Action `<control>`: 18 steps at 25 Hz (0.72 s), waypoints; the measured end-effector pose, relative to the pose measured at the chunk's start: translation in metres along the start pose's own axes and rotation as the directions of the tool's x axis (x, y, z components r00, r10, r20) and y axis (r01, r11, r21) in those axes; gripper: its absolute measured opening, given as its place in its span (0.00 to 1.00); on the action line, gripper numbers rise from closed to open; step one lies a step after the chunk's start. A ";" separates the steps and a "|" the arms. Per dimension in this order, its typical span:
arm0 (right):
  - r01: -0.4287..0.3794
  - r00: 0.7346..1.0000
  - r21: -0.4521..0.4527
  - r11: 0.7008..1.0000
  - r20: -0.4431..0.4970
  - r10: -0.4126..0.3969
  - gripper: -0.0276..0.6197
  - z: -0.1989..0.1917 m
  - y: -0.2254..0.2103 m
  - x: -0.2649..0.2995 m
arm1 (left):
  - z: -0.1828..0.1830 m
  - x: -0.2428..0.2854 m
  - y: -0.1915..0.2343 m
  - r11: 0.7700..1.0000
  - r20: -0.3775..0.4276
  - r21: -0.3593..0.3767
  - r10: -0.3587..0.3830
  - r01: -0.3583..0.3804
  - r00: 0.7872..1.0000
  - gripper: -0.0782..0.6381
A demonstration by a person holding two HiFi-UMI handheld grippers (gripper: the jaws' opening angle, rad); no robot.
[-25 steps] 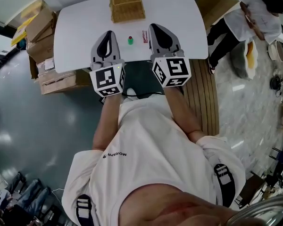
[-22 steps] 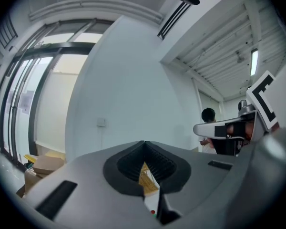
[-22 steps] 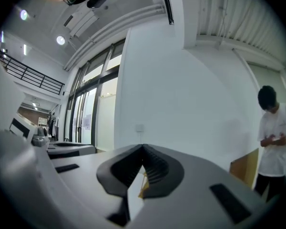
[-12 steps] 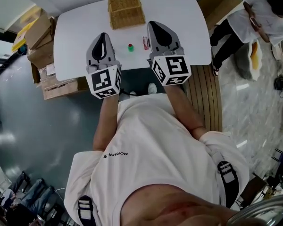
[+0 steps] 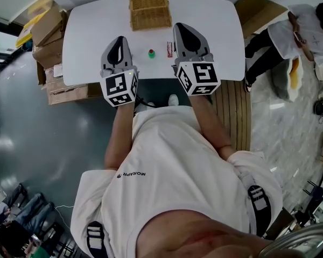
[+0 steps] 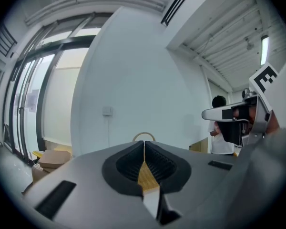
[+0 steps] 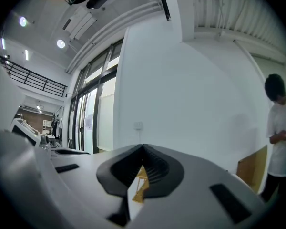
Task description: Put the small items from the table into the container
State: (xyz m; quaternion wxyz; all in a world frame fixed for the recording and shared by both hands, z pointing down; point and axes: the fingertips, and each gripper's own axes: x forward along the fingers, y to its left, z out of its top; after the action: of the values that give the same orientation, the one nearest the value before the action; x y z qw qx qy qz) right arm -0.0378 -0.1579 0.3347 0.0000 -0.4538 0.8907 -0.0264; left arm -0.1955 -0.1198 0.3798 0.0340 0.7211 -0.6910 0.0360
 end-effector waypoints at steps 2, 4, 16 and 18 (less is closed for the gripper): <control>-0.004 1.000 0.001 1.000 -0.004 0.004 0.06 -0.003 -0.001 0.003 | -0.010 0.004 0.002 1.000 -0.025 -0.001 -0.001 0.001 1.000 0.11; -0.004 1.000 0.003 1.000 -0.012 0.004 0.06 -0.007 -0.002 0.005 | -0.022 0.008 0.002 1.000 -0.056 -0.001 -0.005 0.005 0.998 0.11; 0.004 0.999 0.025 1.000 -0.050 -0.003 0.06 -0.024 -0.010 0.013 | -0.122 0.025 0.025 0.999 -0.304 0.050 0.011 0.005 0.953 0.26; 0.006 0.999 0.028 1.000 -0.053 -0.005 0.06 -0.026 -0.012 0.014 | -0.145 0.024 0.030 0.998 -0.358 0.060 0.016 0.006 0.933 0.27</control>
State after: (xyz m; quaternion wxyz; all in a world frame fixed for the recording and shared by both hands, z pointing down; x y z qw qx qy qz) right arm -0.0370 -0.1744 0.3615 -0.0174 -0.4552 0.8887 -0.0510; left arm -0.2257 -0.1302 0.5265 0.1378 0.7014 -0.6737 0.1878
